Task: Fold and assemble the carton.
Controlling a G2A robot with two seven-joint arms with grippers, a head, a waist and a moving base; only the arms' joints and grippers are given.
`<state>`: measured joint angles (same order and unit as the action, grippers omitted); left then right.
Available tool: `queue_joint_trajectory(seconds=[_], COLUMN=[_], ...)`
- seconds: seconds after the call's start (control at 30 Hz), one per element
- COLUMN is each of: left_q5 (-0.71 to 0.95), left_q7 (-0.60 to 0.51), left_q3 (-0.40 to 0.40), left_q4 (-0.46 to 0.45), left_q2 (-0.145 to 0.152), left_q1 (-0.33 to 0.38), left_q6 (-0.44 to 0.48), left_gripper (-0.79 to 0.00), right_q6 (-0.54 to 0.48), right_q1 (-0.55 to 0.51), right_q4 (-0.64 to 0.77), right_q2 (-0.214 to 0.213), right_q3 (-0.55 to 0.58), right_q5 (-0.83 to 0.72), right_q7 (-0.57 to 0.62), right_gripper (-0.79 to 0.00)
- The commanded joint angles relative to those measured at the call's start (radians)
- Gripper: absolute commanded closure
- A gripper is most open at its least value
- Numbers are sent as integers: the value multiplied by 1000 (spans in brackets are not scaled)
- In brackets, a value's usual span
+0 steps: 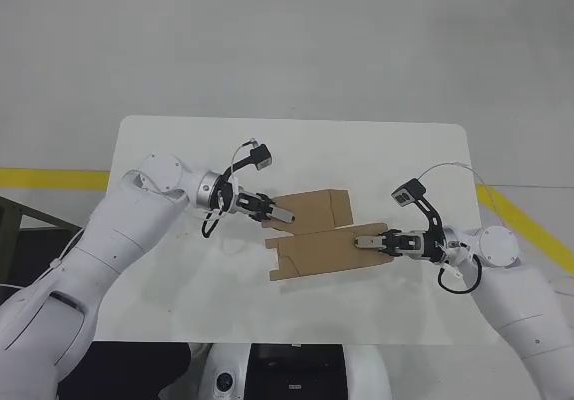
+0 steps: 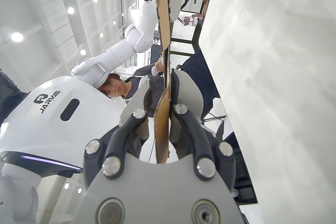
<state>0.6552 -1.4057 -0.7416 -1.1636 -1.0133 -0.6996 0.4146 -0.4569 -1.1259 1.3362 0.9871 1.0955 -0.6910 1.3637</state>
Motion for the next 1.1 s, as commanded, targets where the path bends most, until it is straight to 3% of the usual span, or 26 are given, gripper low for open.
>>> queue_joint_trajectory(seconds=[0.0,0.33,0.37,0.4,0.43,1.07], left_q5=[1,3,-2,-5,-6,104], left_q7=[0,5,15,21,24,48], left_q3=[3,11,9,9,9,-57], left_q4=[3,11,13,14,14,20], left_q2=[0,-1,-1,0,0,13], left_q1=[2,11,11,11,10,-56], left_q6=[0,5,15,21,24,48], left_gripper=[0,0,-252,-677,-785,-785], right_q6=[-3,-15,-16,-15,-16,-35], right_q1=[1,3,4,5,5,24], right_q4=[1,-3,-3,-5,-6,-68], right_q2=[-3,-15,-16,-17,-17,-34], right_q3=[-4,-21,-22,-24,-25,-34], right_q5=[-2,-40,-45,-47,-49,-27], right_q7=[-3,-15,-16,-15,-16,-36], right_gripper=[-22,0,0,0,0,0])
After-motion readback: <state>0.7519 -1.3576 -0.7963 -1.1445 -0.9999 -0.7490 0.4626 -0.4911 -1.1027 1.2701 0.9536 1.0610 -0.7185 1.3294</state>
